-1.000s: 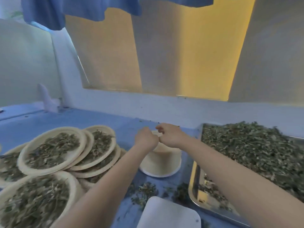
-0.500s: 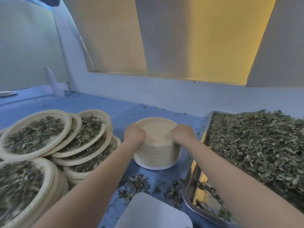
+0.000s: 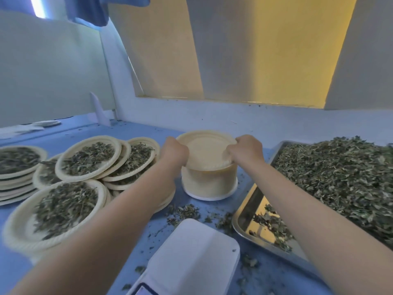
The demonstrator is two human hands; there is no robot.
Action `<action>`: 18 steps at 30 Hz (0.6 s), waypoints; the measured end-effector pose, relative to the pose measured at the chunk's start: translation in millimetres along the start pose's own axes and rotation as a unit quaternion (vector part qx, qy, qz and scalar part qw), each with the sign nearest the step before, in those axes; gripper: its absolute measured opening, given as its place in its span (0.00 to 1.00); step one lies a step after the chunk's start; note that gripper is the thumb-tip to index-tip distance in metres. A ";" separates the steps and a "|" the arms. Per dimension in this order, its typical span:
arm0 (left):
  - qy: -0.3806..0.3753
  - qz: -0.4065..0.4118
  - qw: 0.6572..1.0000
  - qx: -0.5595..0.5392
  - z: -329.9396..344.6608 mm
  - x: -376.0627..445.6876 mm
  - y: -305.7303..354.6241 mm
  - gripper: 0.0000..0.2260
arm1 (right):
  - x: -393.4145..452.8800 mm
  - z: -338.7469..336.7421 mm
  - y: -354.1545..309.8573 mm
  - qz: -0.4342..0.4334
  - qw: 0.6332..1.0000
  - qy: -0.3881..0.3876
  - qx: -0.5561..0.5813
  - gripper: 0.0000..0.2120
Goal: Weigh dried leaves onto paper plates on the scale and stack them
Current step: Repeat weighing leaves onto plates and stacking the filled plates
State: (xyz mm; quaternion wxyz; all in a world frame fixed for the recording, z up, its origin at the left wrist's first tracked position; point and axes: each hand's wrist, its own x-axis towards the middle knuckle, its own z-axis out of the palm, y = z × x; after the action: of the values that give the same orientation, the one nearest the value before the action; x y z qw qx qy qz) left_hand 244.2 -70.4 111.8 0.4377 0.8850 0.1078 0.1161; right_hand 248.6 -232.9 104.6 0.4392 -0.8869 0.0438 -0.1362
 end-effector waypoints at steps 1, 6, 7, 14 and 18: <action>-0.002 0.001 1.000 -0.011 -5.6 -7.5 -2.0 0.18 | -8.0 -2.4 -0.7 -0.010 1.000 -0.004 0.004 0.13; -0.021 0.001 0.997 -0.071 -28.1 -50.8 -27.4 0.18 | -51.7 -9.9 0.9 -0.049 0.998 -0.026 -0.034 0.15; -0.024 0.002 0.996 -0.085 -30.6 -58.8 -35.7 0.19 | -63.6 -9.7 2.6 -0.058 0.996 -0.031 -0.051 0.16; -0.066 -0.036 0.992 -0.105 -30.3 -113.1 -96.2 0.21 | -132.0 11.6 29.0 -0.067 0.982 -0.051 -0.167 0.09; -0.080 -0.025 0.993 -0.084 -19.8 -129.2 -118.4 0.18 | -150.7 21.6 48.7 -0.050 0.976 -0.073 -0.200 0.05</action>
State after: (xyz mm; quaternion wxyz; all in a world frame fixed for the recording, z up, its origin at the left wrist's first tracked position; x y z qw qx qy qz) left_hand 105.0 -23.0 14.4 0.5208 0.8485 0.0839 0.0426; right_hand 112.2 -216.3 23.0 0.2479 -0.9653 -0.0070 -0.0812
